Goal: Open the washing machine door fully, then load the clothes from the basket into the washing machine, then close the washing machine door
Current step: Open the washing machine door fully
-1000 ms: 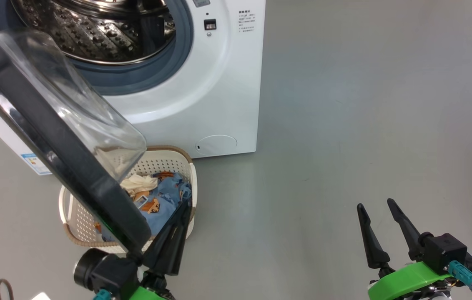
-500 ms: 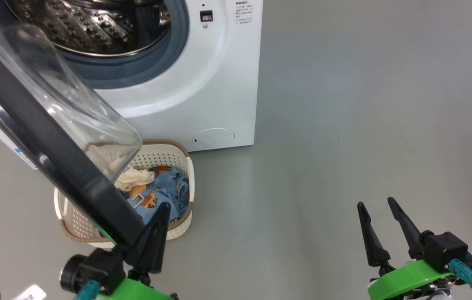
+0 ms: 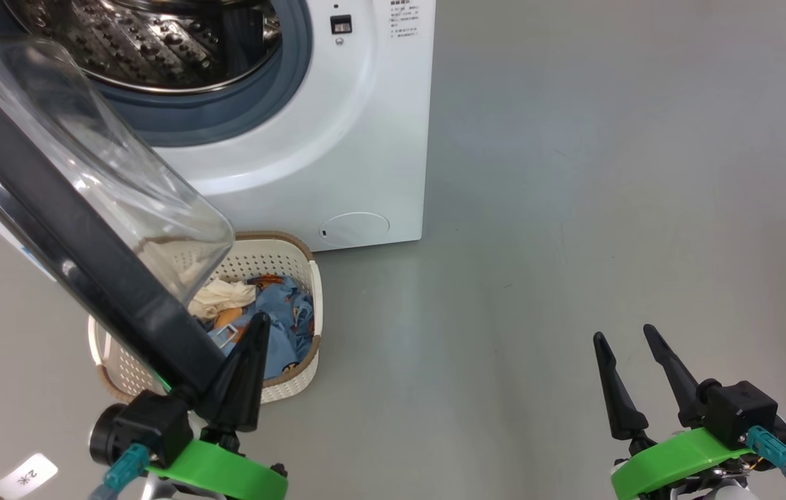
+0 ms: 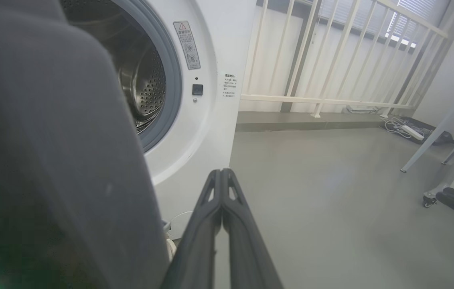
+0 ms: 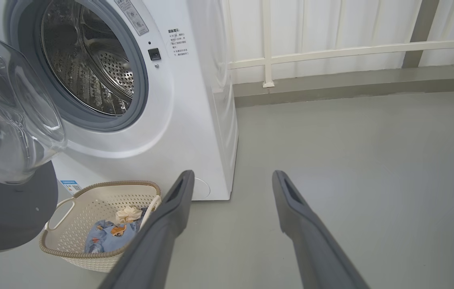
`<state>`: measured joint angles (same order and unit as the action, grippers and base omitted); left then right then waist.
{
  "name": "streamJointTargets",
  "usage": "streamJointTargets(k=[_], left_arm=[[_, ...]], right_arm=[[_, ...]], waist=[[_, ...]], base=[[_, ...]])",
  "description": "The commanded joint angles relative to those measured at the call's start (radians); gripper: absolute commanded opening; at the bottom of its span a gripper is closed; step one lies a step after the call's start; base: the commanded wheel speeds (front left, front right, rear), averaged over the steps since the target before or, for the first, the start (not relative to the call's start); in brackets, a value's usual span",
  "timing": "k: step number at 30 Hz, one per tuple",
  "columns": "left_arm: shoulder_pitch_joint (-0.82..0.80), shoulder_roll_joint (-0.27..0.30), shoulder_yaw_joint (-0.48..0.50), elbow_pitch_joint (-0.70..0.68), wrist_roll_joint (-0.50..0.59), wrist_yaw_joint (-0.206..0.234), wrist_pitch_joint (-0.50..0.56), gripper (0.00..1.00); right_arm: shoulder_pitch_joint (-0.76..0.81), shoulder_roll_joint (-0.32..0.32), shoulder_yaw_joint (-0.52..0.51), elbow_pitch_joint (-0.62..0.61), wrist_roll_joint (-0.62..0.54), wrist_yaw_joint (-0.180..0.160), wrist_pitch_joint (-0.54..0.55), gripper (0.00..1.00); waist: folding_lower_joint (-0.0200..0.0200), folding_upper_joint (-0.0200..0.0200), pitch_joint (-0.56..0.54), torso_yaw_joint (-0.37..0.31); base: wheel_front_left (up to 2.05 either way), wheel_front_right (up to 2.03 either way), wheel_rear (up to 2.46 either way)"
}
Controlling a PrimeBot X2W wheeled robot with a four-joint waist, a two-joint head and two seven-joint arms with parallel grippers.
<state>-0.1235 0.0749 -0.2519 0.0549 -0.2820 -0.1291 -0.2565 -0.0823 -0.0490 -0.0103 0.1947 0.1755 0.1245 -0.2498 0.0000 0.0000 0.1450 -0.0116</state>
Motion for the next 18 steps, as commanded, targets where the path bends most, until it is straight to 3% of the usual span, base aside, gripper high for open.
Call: streamJointTargets(k=[1, 18], left_arm=[[-0.024, 0.004, 0.042, -0.010, -0.007, -0.002, -0.005, 0.00], [0.015, -0.017, 0.164, 0.017, 0.005, -0.002, -0.005, 0.00]], right_arm=[[-0.019, -0.001, 0.026, -0.018, 0.007, 0.006, -0.012, 1.00], [-0.006, -0.001, 0.020, 0.001, 0.025, 0.006, -0.012, 1.00]], waist=[[0.0000, 0.0000, -0.001, 0.003], [0.0000, 0.0000, -0.021, 0.062]], base=[[0.00, 0.00, 0.00], [0.00, 0.00, 0.00]])
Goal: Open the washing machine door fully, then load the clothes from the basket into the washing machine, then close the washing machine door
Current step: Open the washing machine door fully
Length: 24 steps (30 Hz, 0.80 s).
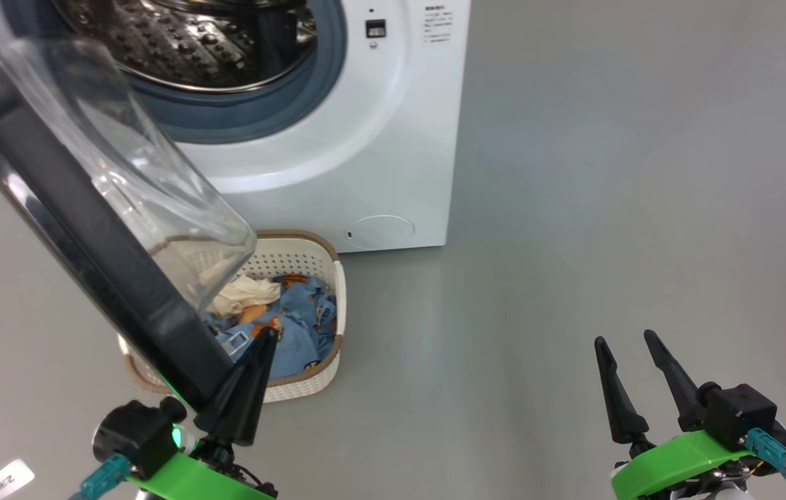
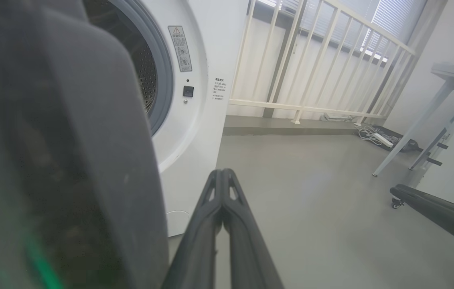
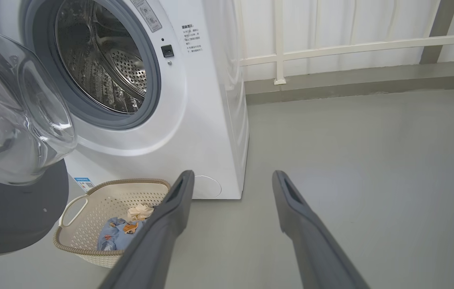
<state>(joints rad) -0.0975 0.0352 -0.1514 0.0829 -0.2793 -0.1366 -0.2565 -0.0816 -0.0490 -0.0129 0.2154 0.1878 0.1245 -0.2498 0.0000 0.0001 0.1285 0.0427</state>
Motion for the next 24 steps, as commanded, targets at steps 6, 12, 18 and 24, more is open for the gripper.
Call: streamJointTargets(k=[6, 12, 18, 24], left_arm=[[0.003, 0.019, 0.072, -0.021, 0.005, 0.006, -0.005, 0.00], [0.015, 0.017, 0.071, -0.035, 0.010, 0.006, -0.005, 0.00], [0.032, 0.016, 0.073, -0.065, 0.022, 0.006, -0.005, 0.00], [0.059, 0.015, 0.080, -0.087, 0.002, 0.008, -0.005, 0.00]], right_arm=[[-0.006, -0.001, 0.024, -0.019, 0.014, 0.006, -0.012, 1.00], [-0.008, -0.001, 0.021, -0.018, 0.019, 0.006, -0.012, 1.00], [-0.011, -0.001, 0.022, -0.019, 0.023, 0.006, -0.012, 1.00], [-0.014, -0.001, 0.020, -0.017, 0.025, 0.006, -0.012, 1.00]], waist=[[0.0000, -0.0001, -0.007, 0.040], [0.0000, -0.0001, -0.002, 0.078], [0.0000, -0.0001, 0.005, 0.119], [0.0000, -0.0001, 0.013, 0.173]], base=[[0.00, 0.00, 0.00], [0.00, 0.00, 0.00], [0.00, 0.00, 0.00], [0.00, 0.00, 0.00]])
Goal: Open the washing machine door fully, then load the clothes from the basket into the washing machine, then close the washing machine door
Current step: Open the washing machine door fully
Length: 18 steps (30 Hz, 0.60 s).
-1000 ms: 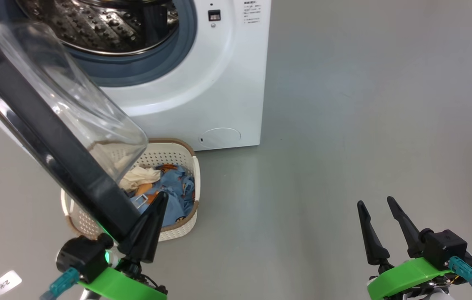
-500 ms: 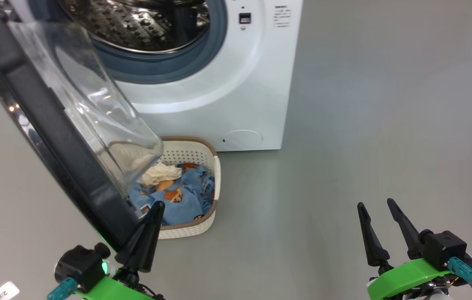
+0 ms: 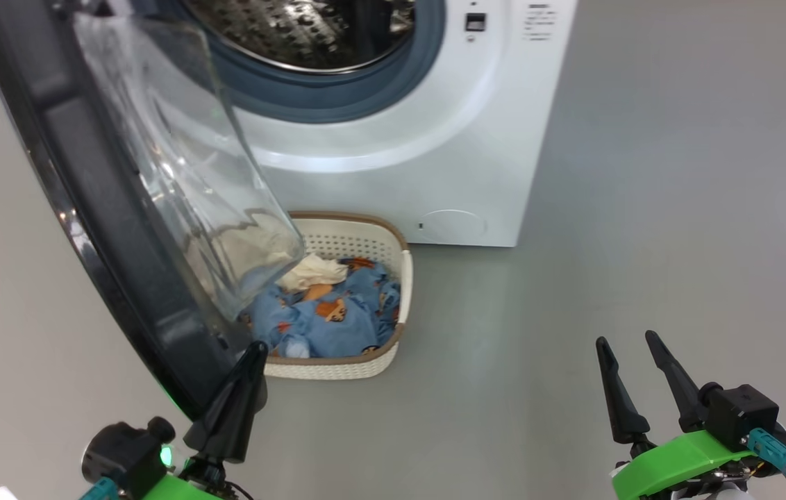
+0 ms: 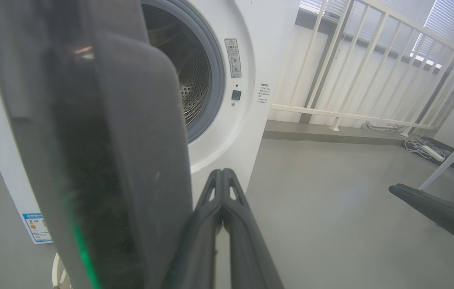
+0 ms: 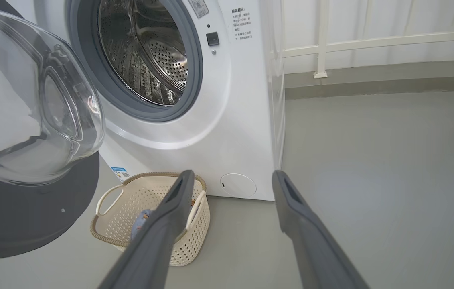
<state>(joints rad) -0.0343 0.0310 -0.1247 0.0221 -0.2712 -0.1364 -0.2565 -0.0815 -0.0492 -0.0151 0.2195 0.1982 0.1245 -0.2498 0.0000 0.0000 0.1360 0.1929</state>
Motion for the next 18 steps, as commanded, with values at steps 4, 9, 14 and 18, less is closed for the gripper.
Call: streamJointTargets(k=[4, 9, 14, 18], left_arm=[[0.000, 0.019, 0.055, -0.017, -0.014, 0.021, -0.005, 0.00], [0.000, 0.019, 0.079, -0.005, -0.019, 0.040, -0.005, 0.00], [0.005, 0.019, 0.127, 0.010, -0.031, 0.068, -0.005, 0.00], [0.006, 0.019, 0.172, 0.023, -0.042, 0.085, -0.005, 0.00]], right_arm=[[-0.018, -0.001, 0.022, -0.015, 0.013, 0.006, -0.012, 1.00], [-0.019, -0.001, 0.025, -0.012, 0.015, 0.006, -0.012, 1.00], [-0.016, -0.001, 0.025, -0.010, 0.013, 0.006, -0.012, 1.00], [-0.015, -0.001, 0.021, -0.010, 0.010, 0.006, -0.012, 1.00]], waist=[[0.0000, 0.0000, 0.004, 0.053], [0.0000, 0.0000, 0.000, 0.070], [0.0000, 0.0000, -0.002, 0.087], [0.0000, 0.0000, -0.002, 0.103]], base=[[0.00, 0.00, 0.00], [0.00, 0.00, 0.00], [0.00, 0.00, 0.00], [0.00, 0.00, 0.00]])
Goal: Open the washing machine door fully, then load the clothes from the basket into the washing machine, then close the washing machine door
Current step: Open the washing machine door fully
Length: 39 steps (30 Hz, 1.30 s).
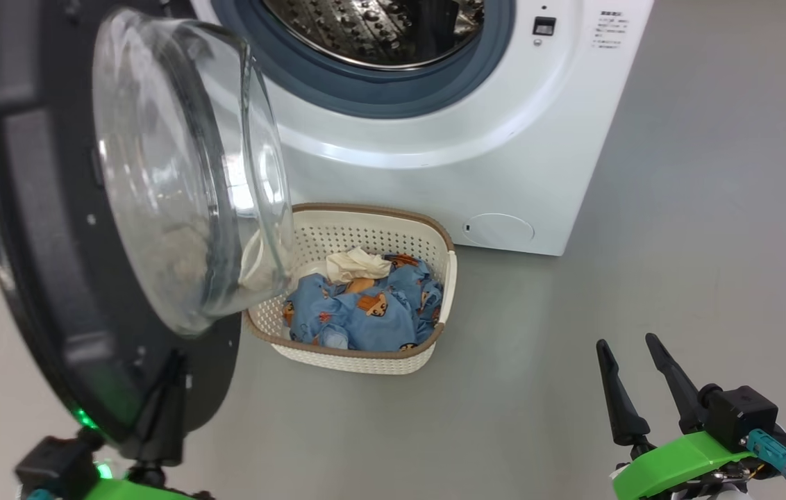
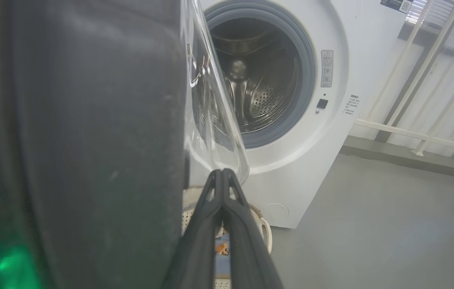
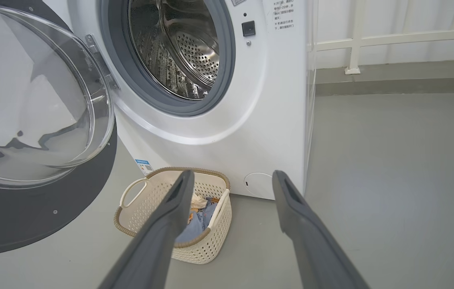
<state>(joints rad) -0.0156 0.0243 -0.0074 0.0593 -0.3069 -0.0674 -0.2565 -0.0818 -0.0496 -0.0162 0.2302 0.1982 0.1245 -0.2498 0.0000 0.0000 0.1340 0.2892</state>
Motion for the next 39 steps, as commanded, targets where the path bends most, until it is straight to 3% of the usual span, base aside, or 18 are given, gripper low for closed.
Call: streamJointTargets(k=[1, 10, 16, 32, 39], left_arm=[[-0.013, 0.026, 0.067, -0.010, -0.009, 0.019, -0.005, 0.00], [-0.050, 0.026, 0.208, 0.065, -0.021, 0.044, -0.005, 0.00], [-0.110, 0.029, 0.337, 0.137, -0.004, 0.035, -0.005, 0.00], [-0.309, 0.148, 0.651, 0.348, 0.031, -0.012, -0.005, 0.00], [-0.365, 0.182, 0.702, 0.408, 0.067, -0.029, -0.005, 0.00]], right_arm=[[-0.014, -0.001, 0.021, -0.021, 0.009, 0.006, -0.012, 1.00], [-0.018, -0.001, 0.033, -0.019, 0.008, 0.006, -0.012, 1.00], [-0.017, -0.001, 0.038, -0.019, 0.005, 0.006, -0.012, 1.00], [-0.034, -0.001, 0.033, -0.031, -0.020, 0.006, -0.012, 1.00], [-0.046, -0.001, 0.027, -0.036, -0.033, 0.006, -0.012, 1.00]], waist=[[0.0000, 0.0000, -0.001, 0.010], [0.0000, 0.0000, 0.001, 0.014], [0.0000, 0.0000, 0.016, -0.012], [0.0000, 0.0000, 0.066, -0.076], [0.0000, 0.0000, 0.093, -0.082]], base=[[0.00, 0.00, 0.00], [0.00, 0.00, 0.00], [0.00, 0.00, 0.00], [0.00, 0.00, 0.00], [0.00, 0.00, 0.00]])
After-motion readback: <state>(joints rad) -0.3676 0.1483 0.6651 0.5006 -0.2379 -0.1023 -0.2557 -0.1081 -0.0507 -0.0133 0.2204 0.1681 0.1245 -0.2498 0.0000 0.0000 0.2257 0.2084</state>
